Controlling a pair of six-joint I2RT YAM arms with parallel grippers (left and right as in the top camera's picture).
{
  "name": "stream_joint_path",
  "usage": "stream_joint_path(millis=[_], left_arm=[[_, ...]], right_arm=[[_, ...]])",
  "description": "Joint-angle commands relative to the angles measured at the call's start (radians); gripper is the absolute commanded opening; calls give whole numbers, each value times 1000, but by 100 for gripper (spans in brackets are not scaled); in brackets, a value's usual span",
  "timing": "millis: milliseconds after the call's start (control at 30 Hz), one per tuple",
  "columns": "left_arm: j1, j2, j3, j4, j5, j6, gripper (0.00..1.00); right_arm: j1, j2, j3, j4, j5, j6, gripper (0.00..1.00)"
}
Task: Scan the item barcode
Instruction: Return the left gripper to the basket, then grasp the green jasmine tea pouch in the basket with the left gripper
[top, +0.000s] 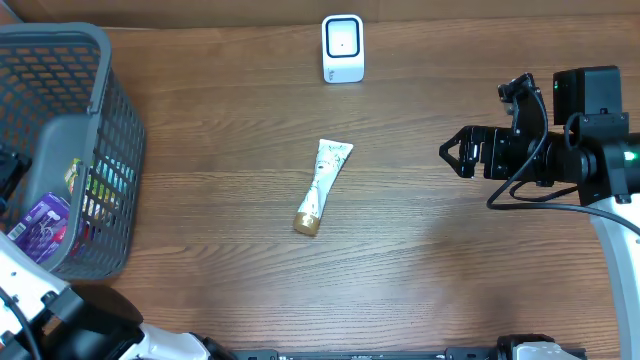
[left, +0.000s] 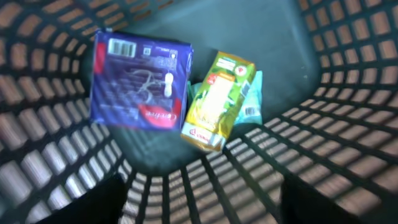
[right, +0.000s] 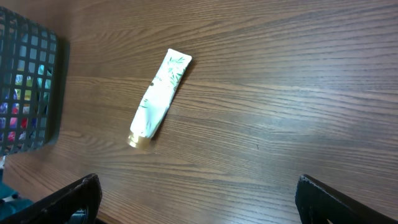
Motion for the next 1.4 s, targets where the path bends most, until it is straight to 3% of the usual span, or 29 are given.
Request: stream_joint_path(millis=[0,567,900,1200,1367], left_arm=[[-17,23,-51,53,55,62,81],[-147,280,-103,158,33,150,76],[-163,336,-133,148,-106,36,75],[-165,343,-134,155,-108,39,76],[-164,342,-157,163,-135,41,83]], right_arm=[[5,-4,11,6,-2,-1,100],[5,-4,11,1,-1,-1,100],[5,-4,11,-7,-1,-1,100],[5,-4,11,-7,-2,-1,100],[5,-4,11,-9,-1,-1,100]])
